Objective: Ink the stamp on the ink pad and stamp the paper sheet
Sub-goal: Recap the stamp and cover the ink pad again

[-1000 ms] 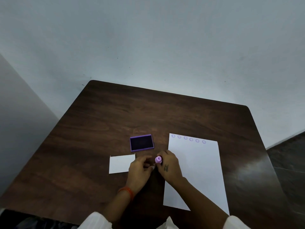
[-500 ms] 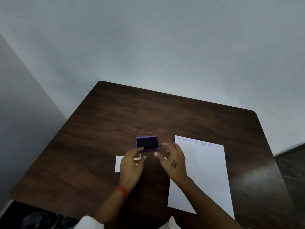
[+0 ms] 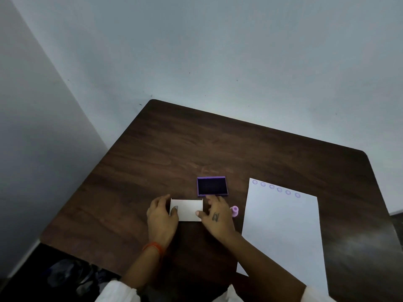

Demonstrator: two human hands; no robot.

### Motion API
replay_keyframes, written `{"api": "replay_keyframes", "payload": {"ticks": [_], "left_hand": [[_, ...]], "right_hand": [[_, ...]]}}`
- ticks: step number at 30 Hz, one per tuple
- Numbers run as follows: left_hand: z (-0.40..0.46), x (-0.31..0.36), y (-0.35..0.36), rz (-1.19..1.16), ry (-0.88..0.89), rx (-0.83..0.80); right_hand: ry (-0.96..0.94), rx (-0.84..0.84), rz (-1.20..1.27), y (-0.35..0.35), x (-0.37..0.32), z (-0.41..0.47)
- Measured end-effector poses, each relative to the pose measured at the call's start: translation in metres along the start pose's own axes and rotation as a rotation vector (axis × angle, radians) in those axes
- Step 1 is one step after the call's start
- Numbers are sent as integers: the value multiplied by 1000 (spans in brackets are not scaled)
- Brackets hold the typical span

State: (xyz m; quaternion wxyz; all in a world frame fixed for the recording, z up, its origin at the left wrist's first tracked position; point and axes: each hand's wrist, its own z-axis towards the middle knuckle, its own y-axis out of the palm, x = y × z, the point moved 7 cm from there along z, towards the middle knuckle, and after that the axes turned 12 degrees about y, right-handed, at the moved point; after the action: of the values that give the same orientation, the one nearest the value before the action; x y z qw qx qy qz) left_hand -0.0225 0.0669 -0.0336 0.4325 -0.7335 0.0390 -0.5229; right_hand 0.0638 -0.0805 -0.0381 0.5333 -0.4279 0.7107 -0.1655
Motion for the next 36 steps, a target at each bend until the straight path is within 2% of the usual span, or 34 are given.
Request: {"api": "replay_keyframes", "payload": {"ticks": [6,17,24,30,36], "left_hand": [[-3,-3,6,14,-54,-63],[-4,7,3,-11,-91,-24],[20,45,0,-61,-25,56],[39,69,19,-68,24,11],[40,70,42,-37,9,-57]], "right_hand": [[52,2,-21,7,3,5],[104,-16,74,6,4,4],[102,123,197,-38,-5,15],[120,193,259,-66,0,36],[161,197,214,-66,16,47]]}}
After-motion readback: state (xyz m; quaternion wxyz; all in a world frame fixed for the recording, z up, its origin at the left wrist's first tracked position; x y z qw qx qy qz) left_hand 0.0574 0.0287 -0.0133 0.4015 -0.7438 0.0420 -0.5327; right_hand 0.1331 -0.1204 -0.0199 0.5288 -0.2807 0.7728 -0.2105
